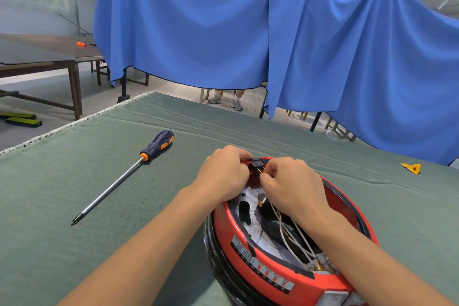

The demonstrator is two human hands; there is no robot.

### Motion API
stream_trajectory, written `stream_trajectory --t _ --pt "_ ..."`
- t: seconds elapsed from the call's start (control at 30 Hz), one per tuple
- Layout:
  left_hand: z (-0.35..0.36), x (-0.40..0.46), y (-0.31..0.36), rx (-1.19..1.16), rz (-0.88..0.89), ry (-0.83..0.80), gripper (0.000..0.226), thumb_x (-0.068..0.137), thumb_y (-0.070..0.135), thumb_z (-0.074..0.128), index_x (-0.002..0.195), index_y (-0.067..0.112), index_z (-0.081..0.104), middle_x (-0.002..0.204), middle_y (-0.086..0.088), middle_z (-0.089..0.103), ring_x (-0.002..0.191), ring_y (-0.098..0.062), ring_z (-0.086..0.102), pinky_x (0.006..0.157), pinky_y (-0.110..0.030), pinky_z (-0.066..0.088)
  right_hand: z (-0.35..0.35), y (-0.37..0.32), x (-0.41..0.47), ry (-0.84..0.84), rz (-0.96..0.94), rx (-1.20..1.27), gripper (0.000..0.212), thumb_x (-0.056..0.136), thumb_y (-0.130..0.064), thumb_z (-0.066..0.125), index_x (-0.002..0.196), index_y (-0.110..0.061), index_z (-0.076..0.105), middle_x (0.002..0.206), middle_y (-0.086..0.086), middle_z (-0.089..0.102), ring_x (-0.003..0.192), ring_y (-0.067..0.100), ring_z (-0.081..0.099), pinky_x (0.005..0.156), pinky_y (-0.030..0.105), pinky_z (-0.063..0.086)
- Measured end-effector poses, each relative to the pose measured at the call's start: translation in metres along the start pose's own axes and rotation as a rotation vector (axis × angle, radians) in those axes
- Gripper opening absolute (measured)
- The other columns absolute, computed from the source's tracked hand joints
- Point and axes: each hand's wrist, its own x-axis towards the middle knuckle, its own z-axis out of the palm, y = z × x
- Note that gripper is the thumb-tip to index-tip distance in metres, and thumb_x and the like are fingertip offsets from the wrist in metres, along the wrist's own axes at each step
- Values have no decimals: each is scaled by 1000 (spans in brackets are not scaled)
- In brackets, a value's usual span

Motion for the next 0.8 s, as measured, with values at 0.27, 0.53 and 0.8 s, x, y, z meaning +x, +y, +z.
stream_trajectory --t 0.27,0.53,0.8 --pt "-2 -2 2 49 26 -11 40 83 8 47 107 29 70 110 -2 70 109 -28 58 92 -39 47 4 2 4 12 -48 -43 20 86 -27 49 83 -20 68 83 -1 68 84 23 60 61 30 35" --pt "-4 -4 4 95 37 -15 40 84 10 46 108 32 69 111 -2 69 110 -29 56 92 -40 47 8 1 8 23 -89 -60 19 89 -26 46 89 -18 64 88 1 67 87 25 60 63 31 36" --pt "-4 -3 5 118 19 -56 40 87 11 46 117 29 64 119 -5 65 113 -30 55 96 -43 46 9 4 11 -43 -26 26 17 82 -34 53 71 -22 56 76 -3 63 78 22 57 59 30 39"
